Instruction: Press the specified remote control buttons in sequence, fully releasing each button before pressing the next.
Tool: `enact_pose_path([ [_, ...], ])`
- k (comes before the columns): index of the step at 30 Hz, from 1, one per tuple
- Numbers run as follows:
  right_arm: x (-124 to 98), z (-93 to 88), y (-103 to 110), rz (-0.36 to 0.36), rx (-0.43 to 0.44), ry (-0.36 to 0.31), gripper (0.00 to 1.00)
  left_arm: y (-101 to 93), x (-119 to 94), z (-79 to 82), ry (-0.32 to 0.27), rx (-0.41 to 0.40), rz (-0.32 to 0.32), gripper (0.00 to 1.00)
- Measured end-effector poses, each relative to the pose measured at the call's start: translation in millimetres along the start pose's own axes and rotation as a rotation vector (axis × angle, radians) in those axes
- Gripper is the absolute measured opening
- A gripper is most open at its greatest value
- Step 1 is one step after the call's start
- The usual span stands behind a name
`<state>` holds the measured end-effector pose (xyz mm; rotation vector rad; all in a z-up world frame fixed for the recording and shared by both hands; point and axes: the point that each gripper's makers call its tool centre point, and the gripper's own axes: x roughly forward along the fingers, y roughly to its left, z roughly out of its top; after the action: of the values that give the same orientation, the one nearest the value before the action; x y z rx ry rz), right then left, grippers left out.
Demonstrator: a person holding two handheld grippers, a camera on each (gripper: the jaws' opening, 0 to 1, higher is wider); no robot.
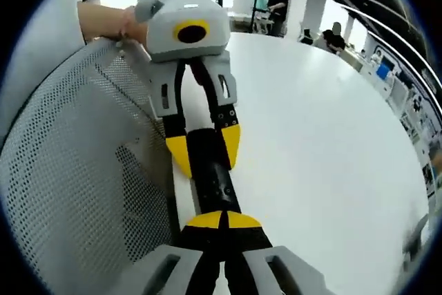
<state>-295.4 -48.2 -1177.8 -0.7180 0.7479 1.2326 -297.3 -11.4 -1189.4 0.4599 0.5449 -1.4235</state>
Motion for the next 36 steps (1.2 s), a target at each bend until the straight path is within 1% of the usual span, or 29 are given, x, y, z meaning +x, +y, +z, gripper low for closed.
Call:
enact_pose_path([
  [2,-0.9,4.3,1.8,0.001,-0.034,-0.007,0.0,0.1,0.1,0.0,0.001,0.0,0.001,0.25],
  [3,0.2,6.8,5.0,0.022,-0.038,-0.005,0.0,0.1,0.0,0.0,0.001,0.0,0.001,0.25],
  [4,1.5,7.8,6.7,0.034,-0.04,0.001,0.0,0.1,-0.1,0.1,0.001,0.0,0.0,0.25],
  [6,4.5,9.3,8.2,0.041,-0.084,0.017,0.0,0.1,-0.2,0.2,0.0,-0.001,-0.003,0.25],
  [10,7.5,8.6,7.3,0.053,-0.096,0.037,0.0,0.1,-0.3,0.3,0.001,0.001,-0.002,0.25],
  [12,7.2,7.3,7.8,0.073,-0.129,0.053,0.0,0.2,-0.2,0.2,0.002,0.003,-0.001,0.25],
  [17,9.5,8.8,6.0,0.111,-0.13,0.092,0.0,0.4,-0.2,-0.1,0.003,0.004,-0.004,0.25],
  [19,9.6,8.4,5.8,0.11,-0.103,0.106,0.0,0.5,-0.2,-0.2,0.002,0.004,-0.005,0.25],
  [21,9.4,8.2,5.4,0.096,-0.033,0.093,0.0,0.6,0.0,-0.3,0.003,0.005,-0.005,0.25],
  [22,9.3,8.2,4.6,0.085,-0.001,0.072,0.0,0.7,0.0,-0.4,0.003,0.005,-0.005,0.25],
  [23,8.8,8.8,4.2,0.072,0.026,0.037,0.0,0.6,0.0,-0.3,0.003,0.005,-0.005,0.25],
  [24,7.7,9.2,4.1,0.059,0.022,-0.023,0.0,0.7,0.0,-0.3,0.004,0.005,-0.006,0.25],
  [25,7.1,9.5,4.1,0.055,0.036,-0.048,0.0,0.6,0.1,-0.3,0.005,0.006,-0.006,0.25],
  [26,5.2,9.1,5.3,0.056,0.103,-0.088,0.0,0.6,0.2,-0.3,0.005,0.006,-0.006,0.25],
  [27,3.8,8.5,5.9,0.058,0.162,-0.094,0.0,0.6,0.2,-0.2,0.005,0.006,-0.005,0.25],
  [28,3.2,7.9,9.7,0.078,0.161,-0.086,0.0,-0.2,0.6,-0.2,0.005,0.006,-0.008,0.25],
  [30,4.2,11.2,17.1,0.084,0.087,-0.071,0.0,-0.3,1.2,0.2,0.006,0.006,-0.008,0.25],
  [31,5.3,12.7,20.3,0.088,0.065,-0.061,0.0,-0.3,1.3,0.3,0.005,0.005,-0.007,0.25],
  [32,7.3,15.1,26.6,0.103,0.019,-0.045,0.0,-0.2,1.5,0.4,0.005,0.006,-0.007,0.25],
  [33,8.6,15.4,27.6,0.098,-0.007,-0.03,0.0,-0.1,1.5,0.4,0.006,0.005,-0.007,0.25],
  [34,10.3,14.9,26.5,0.077,-0.063,-0.002,0.0,-0.1,1.6,0.5,0.005,0.005,-0.007,0.25],
  [35,11.0,18.9,25.6,0.071,-0.079,-0.018,0.0,0.1,1.6,0.3,0.006,0.005,-0.007,0.25],
  [36,11.6,17.7,25.4,0.066,-0.093,0.007,0.0,0.3,1.7,0.3,0.006,0.005,-0.007,0.25],
])
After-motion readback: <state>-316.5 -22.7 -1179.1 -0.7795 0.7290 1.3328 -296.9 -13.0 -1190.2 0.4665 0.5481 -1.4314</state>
